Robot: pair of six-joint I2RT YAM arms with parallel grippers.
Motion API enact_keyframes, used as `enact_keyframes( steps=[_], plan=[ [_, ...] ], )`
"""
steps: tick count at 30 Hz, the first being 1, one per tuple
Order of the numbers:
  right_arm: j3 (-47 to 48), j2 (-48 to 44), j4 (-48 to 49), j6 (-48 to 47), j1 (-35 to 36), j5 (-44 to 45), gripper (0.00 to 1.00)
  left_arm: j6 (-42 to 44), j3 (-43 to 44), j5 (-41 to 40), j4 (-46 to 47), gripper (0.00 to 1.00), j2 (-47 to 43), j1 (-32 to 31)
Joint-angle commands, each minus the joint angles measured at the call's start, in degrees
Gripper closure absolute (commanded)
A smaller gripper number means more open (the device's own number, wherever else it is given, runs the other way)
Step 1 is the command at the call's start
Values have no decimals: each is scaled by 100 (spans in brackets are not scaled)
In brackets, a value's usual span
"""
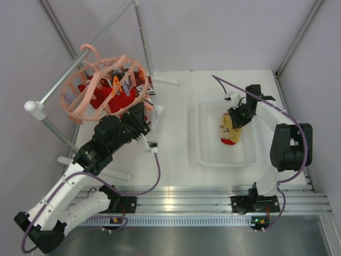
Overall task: Clip the socks to the hanger
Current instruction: Adjust the sock in the bin.
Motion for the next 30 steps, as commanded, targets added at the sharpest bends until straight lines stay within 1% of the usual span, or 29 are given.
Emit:
enact_keyframes(
  steps=[1, 2, 5, 9, 10, 12, 13, 14, 16, 17, 18, 19, 20, 21, 22, 23, 24, 25, 27, 28, 30],
  plan=[
    [295, -68, 256, -31, 110, 23, 68, 875, -74, 111, 214, 100, -111, 11],
    [339, -68, 230, -162, 136, 23, 79, 866, -74, 120, 214, 100, -111, 2],
    [540, -50, 99, -295, 189, -30, 100, 849, -74, 146, 223, 100, -120, 2],
    [901, -164, -270, -637, 206, -442, 100, 813, -91, 120, 240, 100, -128, 11],
    [937, -234, -340, -769, 215, -695, 100, 805, -91, 120, 240, 100, -137, 11],
    [1016, -418, -656, -1400, 294, -899, 100, 796, -109, 111, 249, 100, -137, 11],
    [1042, -472, -805, -1690, 312, -1135, 100, 805, -118, 120, 249, 100, -137, 2],
    [1060, -516, -1007, -2284, 329, -1259, 100, 805, -109, 129, 249, 100, -137, 11],
    [1043, -665, -1456, -2859, 382, -1532, 100, 805, -118, 137, 249, 100, -137, 11],
    [1008, -744, -1614, -3497, 400, -1611, 100, 813, -118, 129, 240, 100, -137, 11],
    [990, -771, -2042, -3886, 443, -1751, 100, 813, -118, 129, 240, 100, -137, 11],
    [877, -823, -2212, -4264, 470, -1796, 99, 805, -126, 129, 258, 100, -129, 11],
    [771, -954, -2405, -5008, 514, -1823, 98, 813, -135, 129, 249, 100, -128, 11],
    [639, -1016, -2407, -5328, 566, -1823, 96, 813, -135, 146, 249, 100, -128, 11],
    [281, -1113, -2363, -5627, 610, -1640, 91, 813, -144, 137, 249, 100, -128, 11],
    [86, -1288, -2250, -6083, 689, -1525, 84, 813, -144, 146, 249, 100, -128, 2],
    [-107, -1377, -2005, -6253, 707, -1367, 78, 813, -153, 137, 249, 100, -128, 11],
    [-422, -1456, -1837, -6359, 708, -1322, 59, 796, -153, 137, 258, 100, -120, 2],
    [-565, -1579, -1608, -6238, 699, -1261, 48, 778, -153, 129, 258, 100, -120, 11],
    [-557, -1614, -1320, -5697, 690, -1286, 43, 770, -162, 129, 275, 100, -128, 11],
    [-435, -1597, -1028, -4975, 611, -1365, 43, 735, -170, 146, 275, 100, -128, 11]
  ],
)
